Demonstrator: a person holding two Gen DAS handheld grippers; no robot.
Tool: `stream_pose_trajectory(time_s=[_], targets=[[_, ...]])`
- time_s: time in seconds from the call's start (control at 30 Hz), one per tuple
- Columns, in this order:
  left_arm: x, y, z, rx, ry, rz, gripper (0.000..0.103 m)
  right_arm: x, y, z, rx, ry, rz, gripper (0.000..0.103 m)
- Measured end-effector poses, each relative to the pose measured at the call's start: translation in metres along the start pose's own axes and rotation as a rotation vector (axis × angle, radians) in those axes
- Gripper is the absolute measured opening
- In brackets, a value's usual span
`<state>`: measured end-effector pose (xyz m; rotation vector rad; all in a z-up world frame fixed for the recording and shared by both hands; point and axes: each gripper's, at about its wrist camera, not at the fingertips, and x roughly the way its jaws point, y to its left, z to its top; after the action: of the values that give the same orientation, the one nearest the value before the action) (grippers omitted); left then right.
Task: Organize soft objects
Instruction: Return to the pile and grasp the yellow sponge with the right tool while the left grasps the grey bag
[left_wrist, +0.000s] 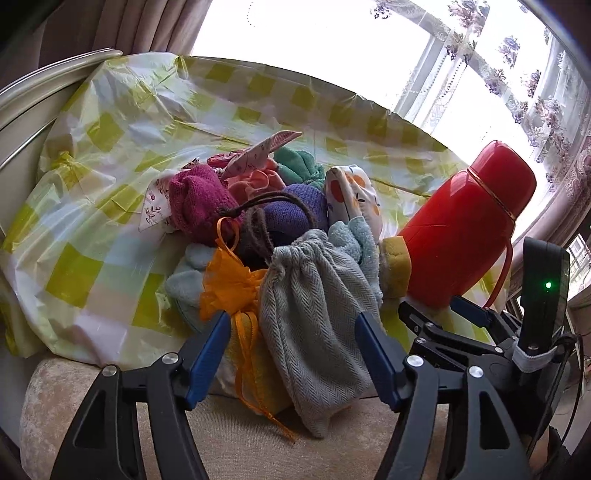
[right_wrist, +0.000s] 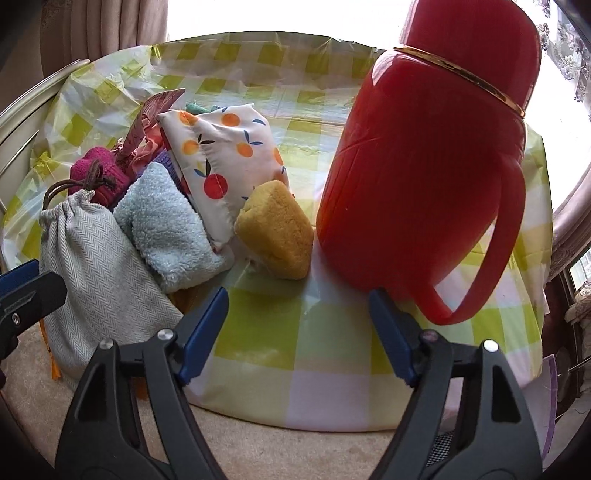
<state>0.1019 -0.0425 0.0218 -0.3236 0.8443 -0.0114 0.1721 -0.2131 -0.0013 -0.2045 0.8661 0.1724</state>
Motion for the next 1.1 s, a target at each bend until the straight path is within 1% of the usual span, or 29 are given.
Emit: stream_pose_trajectory(time_s=[0.1, 0.2, 0.27, 0.33, 0.37, 0.4, 0.43, 0.47, 0.53, 0.57, 0.6, 0.73, 0.93, 1.1], targets=[[0.004, -0.003, 0.001, 0.016, 0.001, 0.023, 0.072, 0.011, 0.006, 0.006, -0.015, 0.015, -0.016, 0.073], [0.007, -0.009, 0.0, 0.05, -0.008, 0.053, 0.072, 0.021, 0.014, 0.012, -0.038, 0.021, -0.034, 0.072], [0.007, -0.014, -0.002, 0.074, -0.021, 0.07, 0.065, 0.026, 0.018, 0.016, -0.052, 0.019, -0.049, 0.072], [0.004, -0.018, -0.004, 0.096, -0.037, 0.085, 0.048, 0.032, 0.021, 0.02, -0.055, 0.021, -0.061, 0.072], [0.003, -0.019, -0.005, 0.104, -0.045, 0.093, 0.042, 0.035, 0.022, 0.022, -0.055, 0.023, -0.063, 0.071], [0.002, -0.02, -0.006, 0.109, -0.05, 0.101, 0.034, 0.038, 0.022, 0.023, -0.055, 0.029, -0.065, 0.067], [0.002, -0.02, -0.007, 0.11, -0.052, 0.103, 0.029, 0.042, 0.023, 0.026, -0.054, 0.036, -0.065, 0.062], [0.002, -0.02, -0.008, 0.109, -0.054, 0.102, 0.026, 0.045, 0.024, 0.028, -0.052, 0.043, -0.061, 0.058], [0.001, -0.018, -0.008, 0.104, -0.061, 0.094, 0.016, 0.052, 0.023, 0.03, -0.042, 0.059, -0.049, 0.042], [0.0, -0.018, -0.008, 0.102, -0.066, 0.089, 0.014, 0.055, 0.022, 0.031, -0.037, 0.066, -0.043, 0.037], [-0.001, -0.018, -0.008, 0.101, -0.073, 0.08, 0.009, 0.056, 0.021, 0.031, -0.033, 0.068, -0.042, 0.032], [-0.01, -0.018, -0.013, 0.096, -0.116, 0.057, 0.007, 0.049, 0.018, 0.026, -0.02, 0.033, -0.037, 0.028], [-0.025, -0.008, -0.013, 0.044, -0.17, 0.0, 0.007, 0.018, 0.009, 0.018, 0.027, -0.065, -0.019, 0.027], [-0.033, 0.001, -0.014, -0.004, -0.202, -0.037, 0.007, 0.002, 0.001, 0.011, 0.059, -0.099, 0.017, 0.027]])
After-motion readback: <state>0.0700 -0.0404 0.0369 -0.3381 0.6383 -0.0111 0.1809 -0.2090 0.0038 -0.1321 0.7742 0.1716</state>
